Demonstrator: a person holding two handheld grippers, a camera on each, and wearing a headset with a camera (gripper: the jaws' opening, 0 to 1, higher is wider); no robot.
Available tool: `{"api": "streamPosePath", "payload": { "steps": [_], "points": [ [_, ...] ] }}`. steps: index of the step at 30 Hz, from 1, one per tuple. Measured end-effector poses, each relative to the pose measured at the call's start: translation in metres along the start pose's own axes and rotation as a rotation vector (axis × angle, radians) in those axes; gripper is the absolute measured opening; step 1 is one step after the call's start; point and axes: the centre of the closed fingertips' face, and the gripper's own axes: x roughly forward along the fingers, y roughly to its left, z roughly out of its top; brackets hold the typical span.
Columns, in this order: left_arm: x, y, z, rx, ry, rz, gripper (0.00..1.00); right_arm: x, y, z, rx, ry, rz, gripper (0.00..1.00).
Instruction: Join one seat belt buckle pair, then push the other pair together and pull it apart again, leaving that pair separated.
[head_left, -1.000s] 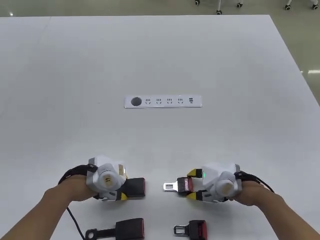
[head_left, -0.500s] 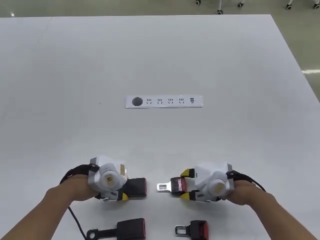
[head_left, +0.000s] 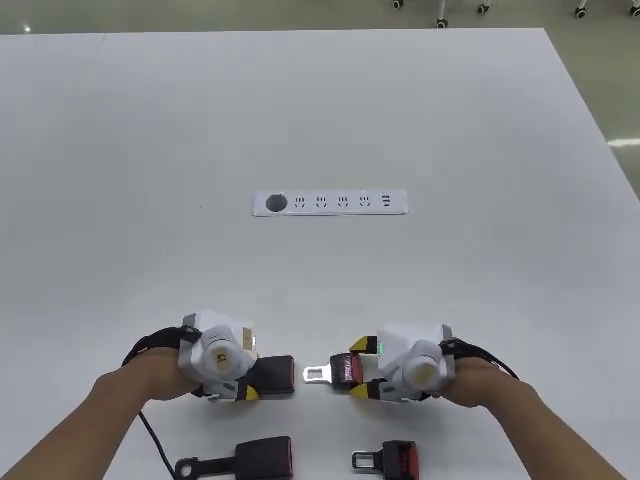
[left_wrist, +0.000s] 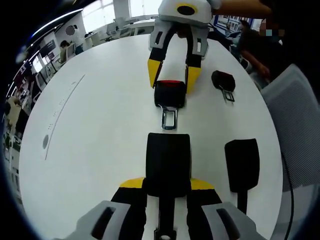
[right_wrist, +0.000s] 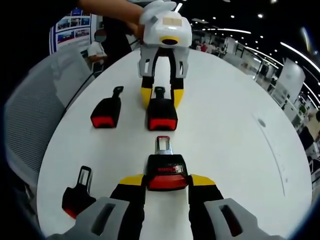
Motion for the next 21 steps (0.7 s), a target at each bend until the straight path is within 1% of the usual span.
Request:
{"api": "streamPosePath", "payload": {
  "steps": [5,10,17,21],
  "points": [
    [0.001,0.001,-0.001,0.001,0.002,-0.004,0.31,0.001,0.0,0.003,-0.007,0.001,0.003,0.29],
    [-0.001,0.0,0.001,0.001,0.003,-0.007,0.31,0.004,0.001,0.005,-0.007,-0.001,0.005,0.29],
    [0.001,0.001,-0.001,0.003,0.005,-0.01,0.31,0.008,0.001,0.011,-0.004,-0.007,0.008,0.29],
    [-0.002,-0.002,0.004,0.005,0.007,-0.01,0.31,0.011,0.002,0.015,0.002,-0.009,0.011,0.29]
  ]
}}
